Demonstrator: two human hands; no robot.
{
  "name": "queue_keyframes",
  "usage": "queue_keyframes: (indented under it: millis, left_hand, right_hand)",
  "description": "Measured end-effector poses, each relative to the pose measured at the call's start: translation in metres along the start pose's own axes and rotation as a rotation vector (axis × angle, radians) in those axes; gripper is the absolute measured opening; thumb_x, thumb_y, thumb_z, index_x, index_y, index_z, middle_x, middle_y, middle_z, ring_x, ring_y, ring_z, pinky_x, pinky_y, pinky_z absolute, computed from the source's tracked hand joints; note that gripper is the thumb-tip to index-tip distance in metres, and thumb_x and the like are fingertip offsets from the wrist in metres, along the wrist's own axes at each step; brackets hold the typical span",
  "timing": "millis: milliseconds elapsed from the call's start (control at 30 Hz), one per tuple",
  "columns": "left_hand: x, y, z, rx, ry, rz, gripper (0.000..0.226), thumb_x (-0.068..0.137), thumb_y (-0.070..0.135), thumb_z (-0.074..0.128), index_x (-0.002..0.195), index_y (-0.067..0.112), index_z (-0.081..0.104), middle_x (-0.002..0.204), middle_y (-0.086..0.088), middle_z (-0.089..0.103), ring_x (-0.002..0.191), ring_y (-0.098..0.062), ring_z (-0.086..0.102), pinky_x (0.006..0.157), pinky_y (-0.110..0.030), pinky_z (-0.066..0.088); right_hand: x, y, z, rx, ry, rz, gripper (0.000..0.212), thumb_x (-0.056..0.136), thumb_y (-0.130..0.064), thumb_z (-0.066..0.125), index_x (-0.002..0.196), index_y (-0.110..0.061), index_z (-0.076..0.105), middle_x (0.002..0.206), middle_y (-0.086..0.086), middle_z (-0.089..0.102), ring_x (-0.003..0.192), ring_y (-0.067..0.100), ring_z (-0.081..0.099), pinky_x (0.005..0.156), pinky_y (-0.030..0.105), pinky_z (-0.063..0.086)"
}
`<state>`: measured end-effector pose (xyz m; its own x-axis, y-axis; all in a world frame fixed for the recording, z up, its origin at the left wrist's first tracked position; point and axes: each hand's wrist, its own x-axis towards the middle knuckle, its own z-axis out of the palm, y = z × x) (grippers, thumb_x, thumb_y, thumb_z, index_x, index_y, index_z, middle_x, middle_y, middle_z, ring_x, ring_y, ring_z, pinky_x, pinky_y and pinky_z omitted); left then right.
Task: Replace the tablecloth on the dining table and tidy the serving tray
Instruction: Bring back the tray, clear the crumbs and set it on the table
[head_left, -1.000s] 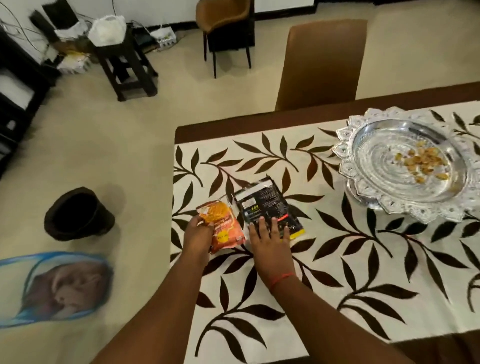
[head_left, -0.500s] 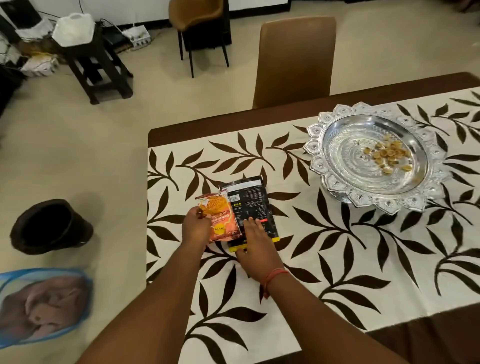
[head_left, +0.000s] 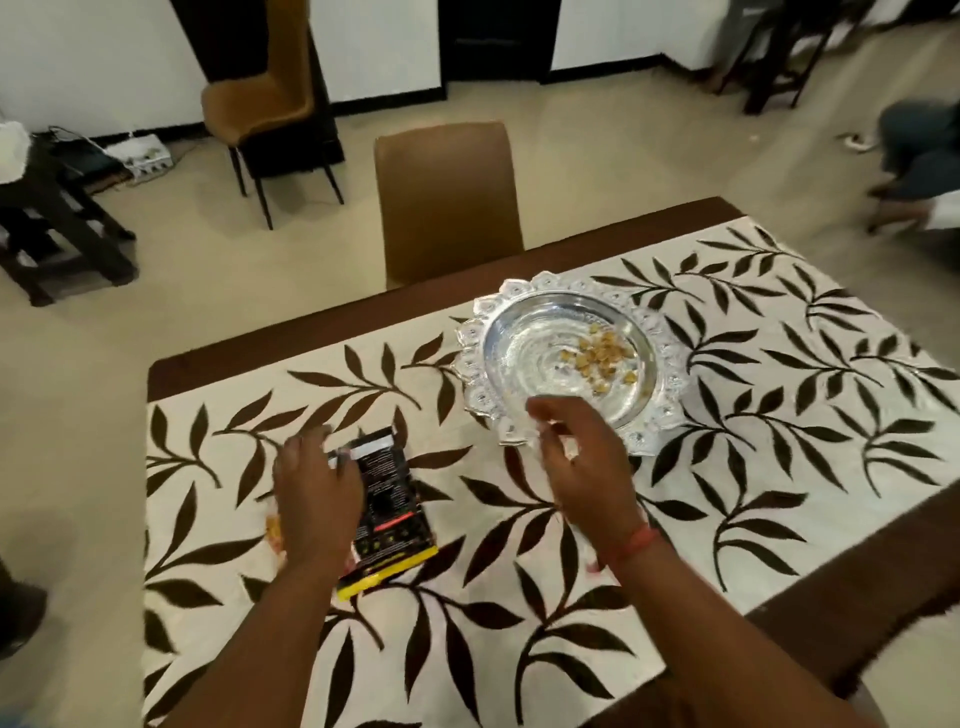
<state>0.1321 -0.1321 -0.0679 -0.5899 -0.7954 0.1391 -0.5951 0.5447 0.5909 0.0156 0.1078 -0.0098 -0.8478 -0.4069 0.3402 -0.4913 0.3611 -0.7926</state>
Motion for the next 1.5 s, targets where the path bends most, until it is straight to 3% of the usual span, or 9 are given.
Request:
queue_keyframes:
  millis: [133,300,600,733,867,1033,1133,1333,1500]
  left_hand:
    - [0.009,0.096,0.025,-0.019,-0.002,0.390,0.022,0.091,0.014,0.058,0.112,0.012,0.061,0.112,-0.010,0.059,0.102,-0.029,0.053,0.087,-0.045,0.047]
    - [0.016,0.182,0.064,0.096,-0.160,0.699,0.032,0.092,0.025,0.057,0.124,0.017,0.056,0.122,-0.004,0.055,0.110,-0.022,0.053,0.094,-0.039,0.047]
    - [0.031,0.202,0.125,0.355,-0.466,0.680,0.047,0.096,0.028,0.052,0.139,0.012,0.044,0.141,-0.008,0.046,0.127,-0.027,0.044,0.099,-0.041,0.042]
    - [0.027,0.199,0.127,0.359,-0.412,0.688,0.041,0.094,0.027,0.054,0.132,0.012,0.051,0.140,-0.007,0.046,0.125,-0.027,0.045,0.098,-0.041,0.044]
    - [0.025,0.197,0.127,0.298,-0.473,0.645,0.042,0.094,0.023,0.055,0.133,0.011,0.050,0.149,-0.009,0.040,0.135,-0.027,0.038,0.108,-0.042,0.036]
    - [0.026,0.197,0.121,0.220,-0.580,0.593,0.043,0.097,0.015,0.049,0.138,0.007,0.049,0.156,-0.013,0.033,0.143,-0.029,0.031,0.115,-0.042,0.028]
    - [0.021,0.209,0.110,-0.133,-0.541,0.345,0.033,0.101,0.019,0.047,0.130,0.010,0.059,0.134,-0.009,0.057,0.121,-0.028,0.055,0.102,-0.042,0.046]
    - [0.010,0.228,0.102,-1.142,-0.606,-0.743,0.041,0.103,0.044,0.044,0.089,0.011,0.063,0.068,-0.003,0.069,0.067,-0.018,0.060,0.067,-0.033,0.051]
    - [0.014,0.228,0.085,-1.510,-0.701,-0.960,0.047,0.107,0.036,0.033,0.092,0.002,0.062,0.075,-0.012,0.065,0.067,-0.021,0.067,0.067,-0.040,0.061]
  right_hand:
    - [0.078,0.050,-0.058,-0.288,-0.015,-0.037,0.023,0.093,-0.011,0.060,0.117,-0.011,0.063,0.117,0.003,0.059,0.106,0.017,0.058,0.092,0.030,0.048]
    - [0.132,0.099,-0.067,-0.598,-0.446,0.043,0.045,0.096,-0.027,0.058,0.138,-0.012,0.051,0.144,0.012,0.047,0.133,0.029,0.044,0.109,0.036,0.036]
    - [0.144,0.111,-0.046,-0.937,-0.740,-0.035,0.079,0.085,-0.068,0.018,0.137,-0.016,0.047,0.145,0.018,0.045,0.138,0.041,0.034,0.110,0.056,0.035]
    - [0.118,0.102,-0.060,-0.946,-0.646,-0.109,0.049,0.095,-0.041,0.054,0.139,-0.020,0.047,0.142,0.011,0.048,0.129,0.036,0.045,0.104,0.049,0.041]
    - [0.106,0.108,-0.059,-0.867,-0.574,-0.176,0.038,0.091,-0.003,0.057,0.127,-0.014,0.059,0.124,0.010,0.059,0.112,0.032,0.052,0.088,0.040,0.050]
    - [0.109,0.106,-0.057,-0.816,-0.520,-0.219,0.029,0.079,0.009,0.061,0.103,-0.006,0.068,0.099,0.013,0.064,0.096,0.035,0.058,0.072,0.036,0.044]
    - [0.114,0.103,-0.054,-0.716,-0.503,-0.125,0.020,0.085,-0.003,0.064,0.103,-0.010,0.071,0.099,0.010,0.065,0.096,0.031,0.061,0.074,0.032,0.044]
    - [0.129,0.057,-0.045,-0.218,-0.382,0.113,0.014,0.088,-0.011,0.068,0.097,-0.017,0.078,0.092,-0.002,0.074,0.081,0.010,0.063,0.073,0.020,0.046]
    - [0.144,0.040,-0.039,-0.181,-0.493,0.031,0.025,0.091,-0.008,0.063,0.111,-0.018,0.075,0.105,-0.002,0.073,0.095,0.010,0.065,0.087,0.025,0.051]
